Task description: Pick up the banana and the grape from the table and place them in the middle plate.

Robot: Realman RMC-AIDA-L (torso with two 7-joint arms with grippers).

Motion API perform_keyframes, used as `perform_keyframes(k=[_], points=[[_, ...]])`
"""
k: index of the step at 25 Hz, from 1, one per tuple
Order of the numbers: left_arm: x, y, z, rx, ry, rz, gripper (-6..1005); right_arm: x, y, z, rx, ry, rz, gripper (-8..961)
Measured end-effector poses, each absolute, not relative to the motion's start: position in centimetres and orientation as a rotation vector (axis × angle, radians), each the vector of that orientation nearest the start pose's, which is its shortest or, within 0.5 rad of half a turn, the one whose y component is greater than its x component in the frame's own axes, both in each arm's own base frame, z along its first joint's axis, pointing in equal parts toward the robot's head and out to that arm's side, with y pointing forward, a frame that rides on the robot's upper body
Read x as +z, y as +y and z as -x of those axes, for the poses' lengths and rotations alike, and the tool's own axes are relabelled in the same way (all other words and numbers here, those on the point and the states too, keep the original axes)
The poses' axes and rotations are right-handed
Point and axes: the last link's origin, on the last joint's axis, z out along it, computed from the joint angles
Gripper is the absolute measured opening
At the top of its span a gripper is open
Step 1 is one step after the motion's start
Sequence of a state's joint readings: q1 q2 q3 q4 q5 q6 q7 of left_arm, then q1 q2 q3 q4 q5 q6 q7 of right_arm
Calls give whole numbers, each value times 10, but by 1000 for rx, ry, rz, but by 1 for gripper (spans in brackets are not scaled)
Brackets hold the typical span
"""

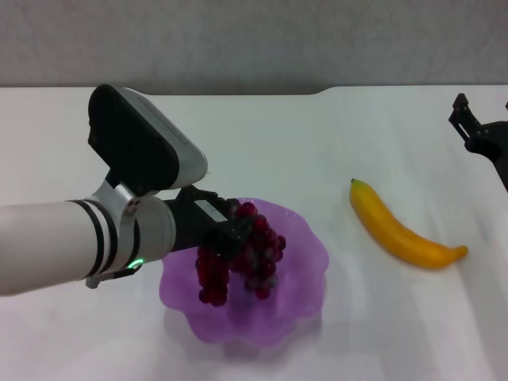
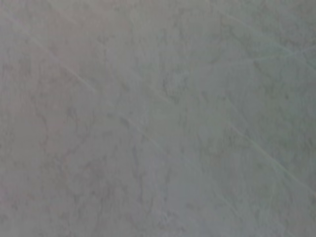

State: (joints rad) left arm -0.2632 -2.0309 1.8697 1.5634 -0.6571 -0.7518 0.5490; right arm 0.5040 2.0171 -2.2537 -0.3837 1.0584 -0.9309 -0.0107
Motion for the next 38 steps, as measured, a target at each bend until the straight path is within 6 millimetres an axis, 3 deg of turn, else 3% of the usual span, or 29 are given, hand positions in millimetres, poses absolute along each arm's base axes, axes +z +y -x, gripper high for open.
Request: perform_keyframes(k=[3,9,14,22,30,38], points=[[-44,335,154,-84,-488,2433,234,-2,383,-301,684,627,1511,883],[-47,338,155,-80,-498,2431,415,-2,384,-300,685,627,1512,883],[-48,341,157,-75,-499,2427,657,-3,384,-300,688,629,1511,882],[-34,353,158,-228,-518,2295,859,-3,383,-299,691,629,1509,882],[-22,373,167,-279,-548,2194,895,-3,385,-296,700,624,1513,882],[-16,390,194,-386,-589,2012,895,-4,385,-295,705,629,1512,882]])
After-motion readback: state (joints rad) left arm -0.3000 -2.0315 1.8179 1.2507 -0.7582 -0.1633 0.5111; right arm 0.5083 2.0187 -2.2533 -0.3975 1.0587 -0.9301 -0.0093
